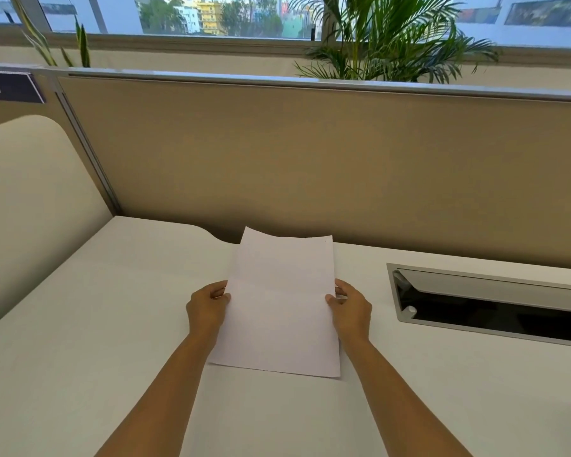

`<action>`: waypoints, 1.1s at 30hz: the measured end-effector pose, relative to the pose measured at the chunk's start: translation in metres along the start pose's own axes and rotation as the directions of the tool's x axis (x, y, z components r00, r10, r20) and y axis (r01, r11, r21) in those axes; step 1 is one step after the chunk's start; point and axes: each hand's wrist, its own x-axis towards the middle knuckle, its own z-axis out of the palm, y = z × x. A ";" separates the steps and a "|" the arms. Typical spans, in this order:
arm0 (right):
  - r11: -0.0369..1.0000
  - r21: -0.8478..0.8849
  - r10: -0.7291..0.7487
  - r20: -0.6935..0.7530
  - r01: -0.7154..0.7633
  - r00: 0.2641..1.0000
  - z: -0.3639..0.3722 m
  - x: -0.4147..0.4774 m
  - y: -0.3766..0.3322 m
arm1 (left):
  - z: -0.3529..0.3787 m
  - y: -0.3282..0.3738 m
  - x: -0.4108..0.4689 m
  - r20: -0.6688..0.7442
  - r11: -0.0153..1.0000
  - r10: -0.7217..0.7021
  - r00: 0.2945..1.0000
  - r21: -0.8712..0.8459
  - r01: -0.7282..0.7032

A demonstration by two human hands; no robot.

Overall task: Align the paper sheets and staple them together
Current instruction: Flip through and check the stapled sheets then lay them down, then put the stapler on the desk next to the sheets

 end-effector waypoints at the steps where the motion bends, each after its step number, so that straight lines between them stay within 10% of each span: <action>1: 0.999 -0.028 -0.016 -0.006 0.016 1.000 0.002 0.000 0.001 | 0.001 0.000 0.001 -0.010 1.000 0.014 1.000 0.008 -0.014; 33: 0.897 -0.284 -0.360 -0.025 0.339 0.932 -0.115 -0.100 0.041 | -0.023 -0.078 -0.091 0.240 0.726 0.431 0.870 0.481 -0.492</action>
